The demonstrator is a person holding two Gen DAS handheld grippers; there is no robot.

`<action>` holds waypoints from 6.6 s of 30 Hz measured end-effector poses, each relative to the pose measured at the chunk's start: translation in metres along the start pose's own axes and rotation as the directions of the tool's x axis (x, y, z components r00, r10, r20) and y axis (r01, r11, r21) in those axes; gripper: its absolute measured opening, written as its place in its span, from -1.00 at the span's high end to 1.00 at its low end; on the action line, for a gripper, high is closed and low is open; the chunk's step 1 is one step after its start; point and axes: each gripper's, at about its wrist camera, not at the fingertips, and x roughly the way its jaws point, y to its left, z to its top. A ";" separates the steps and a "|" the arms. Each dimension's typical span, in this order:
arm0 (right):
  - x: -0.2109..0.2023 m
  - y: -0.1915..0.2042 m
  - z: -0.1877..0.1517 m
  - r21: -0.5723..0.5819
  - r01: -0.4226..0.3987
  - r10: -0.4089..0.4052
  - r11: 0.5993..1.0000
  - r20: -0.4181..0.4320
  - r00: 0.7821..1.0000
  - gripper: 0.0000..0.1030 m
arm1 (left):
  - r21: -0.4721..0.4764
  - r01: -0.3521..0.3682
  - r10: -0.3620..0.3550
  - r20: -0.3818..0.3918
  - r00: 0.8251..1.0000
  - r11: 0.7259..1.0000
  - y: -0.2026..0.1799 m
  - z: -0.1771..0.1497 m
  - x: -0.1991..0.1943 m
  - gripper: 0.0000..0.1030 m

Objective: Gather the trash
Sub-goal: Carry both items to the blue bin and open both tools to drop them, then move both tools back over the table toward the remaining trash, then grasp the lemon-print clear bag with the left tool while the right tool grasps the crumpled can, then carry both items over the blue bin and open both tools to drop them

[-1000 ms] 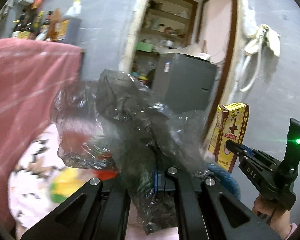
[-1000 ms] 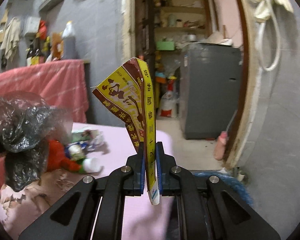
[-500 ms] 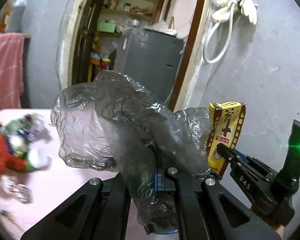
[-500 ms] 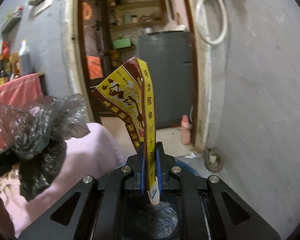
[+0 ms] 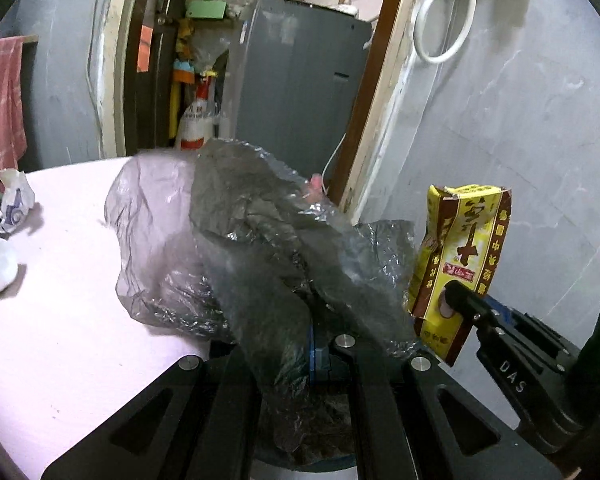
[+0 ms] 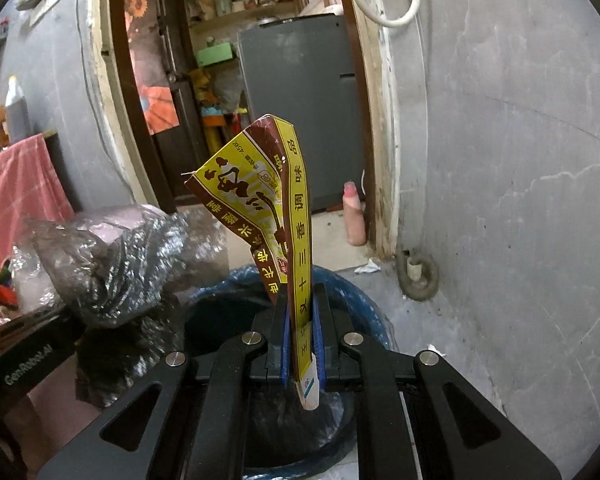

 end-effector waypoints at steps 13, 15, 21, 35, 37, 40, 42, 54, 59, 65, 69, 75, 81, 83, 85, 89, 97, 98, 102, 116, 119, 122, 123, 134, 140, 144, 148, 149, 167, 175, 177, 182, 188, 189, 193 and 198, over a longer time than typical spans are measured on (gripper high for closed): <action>-0.003 -0.002 0.002 0.015 -0.027 0.027 1.000 0.005 1.000 0.56 | -0.052 0.016 -0.017 -0.011 1.000 0.999 0.006 -0.005 -0.012 0.40; -0.006 -0.002 0.003 0.016 -0.028 0.028 0.999 0.016 0.999 0.55 | -0.058 0.012 -0.012 0.001 1.000 0.998 0.009 -0.004 -0.020 0.36; -0.028 0.008 0.013 -0.006 -0.025 0.026 1.000 0.108 0.994 0.41 | -0.083 -0.018 0.025 0.086 0.996 0.996 0.020 0.005 -0.050 0.04; -0.096 0.068 0.033 -0.059 -0.062 0.079 0.996 0.363 0.928 -0.77 | -0.117 -0.203 0.231 0.350 0.908 0.972 0.067 0.018 -0.158 -0.94; -0.102 0.079 0.033 -0.071 -0.073 0.094 0.995 0.377 0.921 -0.94 | -0.126 -0.215 0.246 0.361 0.899 0.968 0.075 0.017 -0.167 -0.94; -0.107 0.091 0.030 -0.086 -0.096 0.121 0.992 0.384 0.915 -1.00 | -0.148 -0.238 0.277 0.367 0.888 0.960 0.091 0.013 -0.183 -0.94; -0.109 0.099 0.028 -0.099 -0.106 0.137 0.989 0.383 0.914 -1.00 | -0.160 -0.249 0.292 0.369 0.882 0.955 0.103 0.004 -0.194 -0.94; -0.103 0.160 0.017 -0.172 -0.205 0.252 0.964 0.322 0.913 -1.00 | -0.190 -0.347 0.390 0.290 0.874 0.919 0.178 -0.044 -0.244 -0.94; -0.095 0.185 0.015 -0.191 -0.261 0.306 0.946 0.271 0.912 -1.00 | -0.193 -0.371 0.410 0.234 0.882 0.908 0.203 -0.064 -0.254 -0.94; -0.083 0.213 0.009 -0.234 -0.314 0.357 0.920 0.172 0.918 -1.00 | -0.180 -0.373 0.401 0.153 0.903 0.910 0.219 -0.075 -0.251 -0.94; -0.073 0.230 0.000 -0.270 -0.350 0.385 0.897 0.085 0.919 -1.00 | -0.145 -0.390 0.405 0.089 0.910 0.909 0.225 -0.080 -0.240 -0.93; -0.059 0.252 -0.013 -0.317 -0.386 0.397 0.866 -0.032 0.917 -1.00 | -0.116 -0.389 0.397 0.056 0.916 0.914 0.232 -0.084 -0.229 -0.80; -0.041 0.271 -0.022 -0.328 -0.433 0.410 0.840 -0.139 0.901 -0.86 | -0.100 -0.370 0.374 0.015 0.927 0.923 0.241 -0.083 -0.215 -0.31; -0.034 0.278 -0.025 -0.330 -0.445 0.412 0.832 -0.168 0.895 -0.74 | -0.106 -0.351 0.353 -0.003 0.936 0.930 0.245 -0.083 -0.211 -0.13; -0.026 0.287 -0.028 -0.333 -0.446 0.400 0.831 -0.200 0.895 -0.72 | -0.113 -0.312 0.311 -0.022 0.950 0.943 0.250 -0.081 -0.206 0.07; -0.007 0.298 -0.033 -0.306 -0.456 0.386 0.836 -0.264 0.884 -0.57 | -0.127 -0.276 0.274 -0.034 0.961 0.953 0.256 -0.079 -0.203 0.38; 0.007 0.313 -0.032 -0.303 -0.471 0.381 0.829 -0.311 0.871 -0.30 | -0.130 -0.252 0.254 -0.003 0.967 0.959 0.259 -0.074 -0.205 0.85; 0.008 0.315 -0.033 -0.306 -0.475 0.382 0.825 -0.317 0.868 -0.24 | -0.135 -0.253 0.256 0.005 0.967 0.958 0.259 -0.074 -0.207 0.88; 0.009 0.324 -0.037 -0.331 -0.492 0.385 0.805 -0.340 0.858 0.10 | -0.154 -0.260 0.266 0.021 0.964 0.953 0.258 -0.075 -0.213 0.97; -0.020 0.302 -0.039 -0.324 -0.523 0.436 0.788 -0.304 0.847 0.59 | -0.167 -0.263 0.283 0.114 0.952 0.950 0.226 -0.072 -0.237 1.00; -0.032 0.291 -0.039 -0.334 -0.512 0.435 0.791 -0.280 0.856 0.60 | -0.158 -0.255 0.278 0.146 0.949 0.954 0.216 -0.072 -0.243 1.00; -0.041 0.277 -0.037 -0.332 -0.502 0.438 0.798 -0.252 0.863 0.60 | -0.145 -0.242 0.265 0.175 0.948 0.960 0.204 -0.069 -0.246 1.00; -0.045 0.272 -0.036 -0.332 -0.498 0.441 0.801 -0.236 0.866 0.60 | -0.142 -0.236 0.260 0.185 0.948 0.961 0.200 -0.068 -0.247 1.00; -0.091 0.211 -0.012 -0.315 -0.424 0.449 0.849 0.008 0.894 0.61 | -0.087 -0.171 0.189 0.283 0.940 0.981 0.150 -0.049 -0.239 1.00; -0.103 0.171 0.001 -0.269 -0.360 0.401 0.893 0.119 0.908 0.60 | -0.045 -0.117 0.125 0.316 0.940 0.992 0.114 -0.036 -0.226 1.00; -0.105 0.145 0.005 -0.225 -0.313 0.351 0.923 0.157 0.923 0.60 | -0.024 -0.059 0.064 0.322 0.945 0.998 0.088 -0.025 -0.211 1.00; -0.106 0.117 0.008 -0.180 -0.267 0.300 0.947 0.191 0.935 0.60 | -0.014 -0.015 0.018 0.317 0.948 1.000 0.067 -0.018 -0.193 1.00; -0.106 0.112 0.008 -0.173 -0.261 0.293 0.950 0.196 0.936 0.60 | -0.013 -0.002 0.006 0.311 0.950 1.000 0.061 -0.016 -0.186 1.00; -0.072 0.039 0.003 -0.101 -0.103 0.126 0.990 0.252 0.960 0.60 | 0.015 0.060 -0.062 0.213 0.975 0.998 0.006 -0.013 -0.086 1.00; -0.044 0.027 -0.009 -0.068 -0.102 0.113 0.993 0.193 0.975 0.59 | 0.011 0.049 -0.050 0.159 0.986 0.999 0.006 -0.016 -0.059 1.00; -0.039 0.024 -0.009 -0.056 -0.105 0.113 0.993 0.180 0.977 0.59 | 0.009 0.047 -0.048 0.140 0.989 0.999 0.007 -0.018 -0.053 1.00; -0.031 0.018 -0.012 -0.024 -0.108 0.111 0.994 0.152 0.982 0.56 | 0.001 0.045 -0.045 0.089 0.995 0.999 0.009 -0.022 -0.038 1.00; -0.025 0.016 -0.012 -0.010 -0.110 0.111 0.994 0.132 0.985 0.49 | -0.011 0.053 -0.053 0.059 0.997 0.999 0.010 -0.025 -0.033 1.00; -0.024 0.016 -0.012 -0.009 -0.109 0.109 0.994 0.130 0.985 0.45 | -0.012 0.054 -0.053 0.056 0.997 0.998 0.009 -0.025 -0.033 0.99; -0.021 0.016 -0.011 -0.003 -0.107 0.106 0.994 0.122 0.987 0.40 | -0.029 0.053 -0.051 0.044 0.998 0.998 0.011 -0.023 -0.030 0.92; -0.022 0.014 -0.009 0.004 -0.107 0.105 0.994 0.125 0.987 0.33 | -0.049 0.058 -0.055 0.057 0.997 0.997 0.014 -0.022 -0.036 0.69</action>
